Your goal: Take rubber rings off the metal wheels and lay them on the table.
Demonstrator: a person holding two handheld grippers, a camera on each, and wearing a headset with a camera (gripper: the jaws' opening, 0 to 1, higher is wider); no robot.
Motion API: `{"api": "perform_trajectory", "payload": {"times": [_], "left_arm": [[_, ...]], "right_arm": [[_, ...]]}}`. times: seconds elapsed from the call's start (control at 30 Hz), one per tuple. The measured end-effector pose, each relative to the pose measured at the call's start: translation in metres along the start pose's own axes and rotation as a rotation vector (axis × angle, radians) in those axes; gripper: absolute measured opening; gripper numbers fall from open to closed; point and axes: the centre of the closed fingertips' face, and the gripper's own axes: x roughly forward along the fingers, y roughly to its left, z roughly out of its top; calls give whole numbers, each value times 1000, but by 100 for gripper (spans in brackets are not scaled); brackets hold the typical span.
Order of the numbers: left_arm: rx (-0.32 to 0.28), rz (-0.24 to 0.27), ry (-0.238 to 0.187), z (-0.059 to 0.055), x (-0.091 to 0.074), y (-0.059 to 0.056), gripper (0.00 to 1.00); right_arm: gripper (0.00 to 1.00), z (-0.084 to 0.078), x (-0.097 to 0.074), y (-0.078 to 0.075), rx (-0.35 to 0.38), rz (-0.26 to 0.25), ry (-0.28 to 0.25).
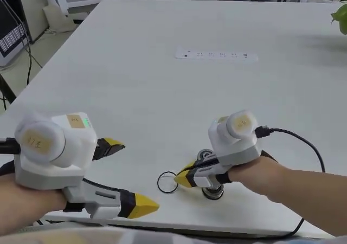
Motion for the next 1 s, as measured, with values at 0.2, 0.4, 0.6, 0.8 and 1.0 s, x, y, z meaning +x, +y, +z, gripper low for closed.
{"api": "perform_trajectory", "payload": {"times": [0.2, 0.4, 0.6, 0.8, 1.0], "left_arm": [[2, -1, 3, 0, 0, 0, 84], [3, -1, 2, 0, -1, 0, 84], [8, -2, 6, 1, 0, 0, 84], [13, -5, 8, 3, 1, 0, 84], [20, -9, 7, 7, 2, 0, 83]], "right_arm": [[10, 2, -1, 0, -6, -6, -17], [15, 8, -6, -2, -12, -11, -43], [18, 14, -13, -4, -18, -21, -72], [20, 22, -21, -4, -18, -24, -109], [21, 26, -31, -5, -21, -31, -137]]}}
